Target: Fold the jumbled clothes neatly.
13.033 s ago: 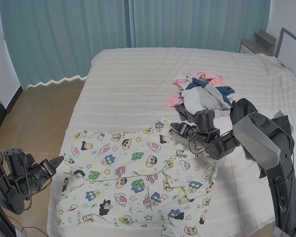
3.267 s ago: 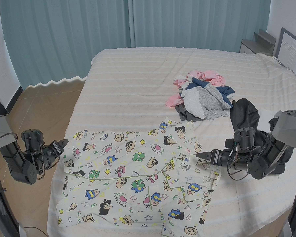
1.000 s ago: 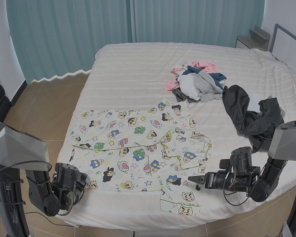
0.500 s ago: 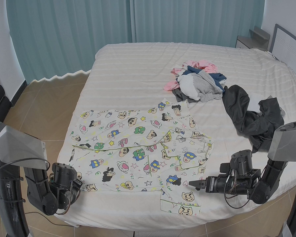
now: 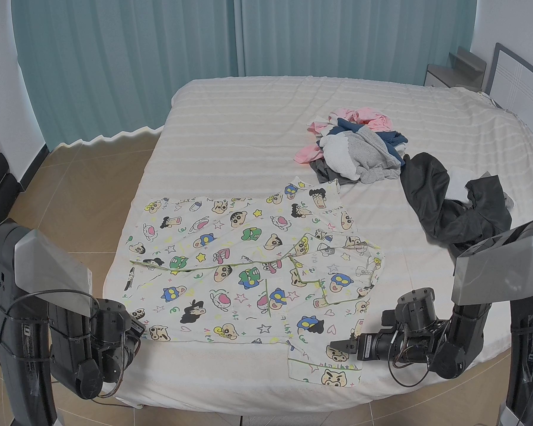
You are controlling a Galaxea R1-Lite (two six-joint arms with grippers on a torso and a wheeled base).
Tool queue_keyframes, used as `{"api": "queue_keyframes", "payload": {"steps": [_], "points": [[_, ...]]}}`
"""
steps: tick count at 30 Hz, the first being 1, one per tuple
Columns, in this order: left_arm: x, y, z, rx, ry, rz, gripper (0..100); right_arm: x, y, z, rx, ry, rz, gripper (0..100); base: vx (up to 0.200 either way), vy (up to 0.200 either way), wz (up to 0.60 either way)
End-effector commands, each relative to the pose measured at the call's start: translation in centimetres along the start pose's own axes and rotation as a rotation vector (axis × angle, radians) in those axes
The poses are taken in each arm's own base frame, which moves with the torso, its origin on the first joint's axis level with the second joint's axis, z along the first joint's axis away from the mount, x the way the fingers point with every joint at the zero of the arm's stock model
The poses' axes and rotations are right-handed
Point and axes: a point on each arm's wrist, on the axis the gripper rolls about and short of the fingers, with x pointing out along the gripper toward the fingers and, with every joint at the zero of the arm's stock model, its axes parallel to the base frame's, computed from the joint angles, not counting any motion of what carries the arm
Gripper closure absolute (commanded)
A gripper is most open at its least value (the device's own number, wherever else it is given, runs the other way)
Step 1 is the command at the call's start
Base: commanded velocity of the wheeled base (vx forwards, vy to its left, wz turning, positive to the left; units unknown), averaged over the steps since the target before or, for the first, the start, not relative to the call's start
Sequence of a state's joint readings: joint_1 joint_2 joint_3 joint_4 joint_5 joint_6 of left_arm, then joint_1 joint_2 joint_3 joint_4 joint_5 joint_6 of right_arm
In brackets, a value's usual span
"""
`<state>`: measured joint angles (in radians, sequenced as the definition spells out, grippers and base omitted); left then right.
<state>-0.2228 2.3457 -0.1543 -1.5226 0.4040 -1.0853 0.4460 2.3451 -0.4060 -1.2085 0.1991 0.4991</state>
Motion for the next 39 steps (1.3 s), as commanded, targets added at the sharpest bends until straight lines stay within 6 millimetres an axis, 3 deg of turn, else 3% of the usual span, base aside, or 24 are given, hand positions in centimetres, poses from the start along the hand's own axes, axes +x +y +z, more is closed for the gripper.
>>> {"api": "queue_keyframes", "payload": {"steps": [1,6,12,39], "points": [[0.0,1.5,-0.8,0.054,0.029,0.050,100,1.0,-0.5,-1.0,0.002,0.038,-0.016,0,0.000,0.000,0.00],[0.0,1.6,-0.8,0.055,0.031,0.050,100,0.9,0.0,-1.2,-0.007,0.039,-0.001,0,0.000,0.000,0.00],[0.0,1.5,-0.8,0.054,0.031,0.049,100,-0.7,1.5,-1.9,-0.037,0.053,0.034,0,0.000,0.000,0.00],[-0.1,1.5,-0.9,0.056,0.035,0.047,100,-0.1,2.7,-3.3,-0.074,0.084,0.080,0,0.000,0.000,0.00]]}}
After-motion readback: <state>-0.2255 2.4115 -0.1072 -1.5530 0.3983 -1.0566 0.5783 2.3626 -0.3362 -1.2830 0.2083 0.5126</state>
